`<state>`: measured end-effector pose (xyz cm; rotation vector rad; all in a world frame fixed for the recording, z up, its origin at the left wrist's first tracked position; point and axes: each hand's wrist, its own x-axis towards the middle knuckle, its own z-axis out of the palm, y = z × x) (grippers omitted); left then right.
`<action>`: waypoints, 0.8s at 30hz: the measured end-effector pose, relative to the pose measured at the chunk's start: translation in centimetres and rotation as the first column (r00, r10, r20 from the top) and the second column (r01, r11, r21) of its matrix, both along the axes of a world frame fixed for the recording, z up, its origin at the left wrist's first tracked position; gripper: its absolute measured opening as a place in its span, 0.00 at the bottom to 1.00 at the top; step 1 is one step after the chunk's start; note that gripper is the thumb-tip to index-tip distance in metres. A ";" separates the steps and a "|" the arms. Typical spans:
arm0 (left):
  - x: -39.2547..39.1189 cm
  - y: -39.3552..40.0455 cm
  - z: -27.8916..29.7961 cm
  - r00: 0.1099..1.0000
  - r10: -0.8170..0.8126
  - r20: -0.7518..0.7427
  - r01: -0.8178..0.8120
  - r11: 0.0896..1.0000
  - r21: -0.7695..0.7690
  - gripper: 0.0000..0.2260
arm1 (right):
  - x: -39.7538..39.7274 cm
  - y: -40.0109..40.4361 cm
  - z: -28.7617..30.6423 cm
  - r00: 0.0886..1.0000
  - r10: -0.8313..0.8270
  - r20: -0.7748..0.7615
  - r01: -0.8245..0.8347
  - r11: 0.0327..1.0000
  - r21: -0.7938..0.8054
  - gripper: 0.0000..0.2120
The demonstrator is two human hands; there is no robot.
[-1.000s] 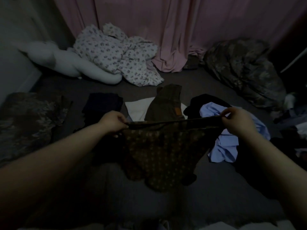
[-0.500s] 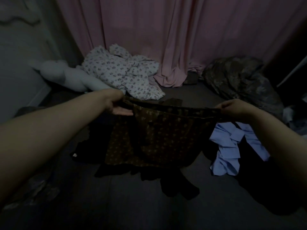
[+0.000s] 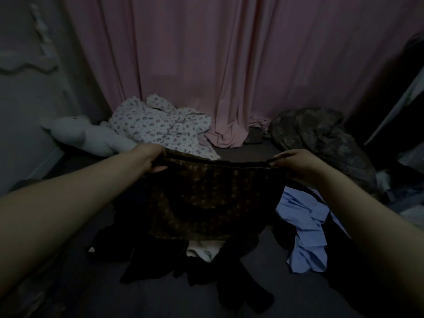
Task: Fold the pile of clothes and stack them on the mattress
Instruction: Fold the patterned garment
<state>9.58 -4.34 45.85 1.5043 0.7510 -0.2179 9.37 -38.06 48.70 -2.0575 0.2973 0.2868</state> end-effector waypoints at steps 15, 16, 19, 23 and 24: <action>0.0 1.5 4.4 0.859 -0.476 -0.190 0.462 0.559 0.689 0.04 | -0.9 -0.3 3.5 0.995 0.069 -0.075 -0.079 0.986 -0.147 0.06; -0.1 1.6 4.4 0.807 -0.516 -0.286 0.526 0.410 0.745 0.03 | -1.0 -0.1 3.7 0.993 0.083 -0.080 -0.091 0.989 -0.113 0.06; -0.6 -0.1 3.5 0.622 -0.606 -0.496 0.637 0.024 0.771 0.17 | -1.4 1.0 3.9 0.984 0.167 -0.058 -0.168 0.986 -0.016 0.11; -3.1 -8.0 0.6 0.480 -0.877 0.027 0.627 0.365 0.688 0.29 | -2.5 4.4 3.9 0.936 0.350 -0.029 -0.351 0.935 -0.051 0.10; -3.8 -10.1 -0.2 0.452 -0.884 0.116 0.626 0.407 0.665 0.21 | -2.7 5.0 3.8 0.924 0.383 -0.011 -0.383 0.921 -0.075 0.09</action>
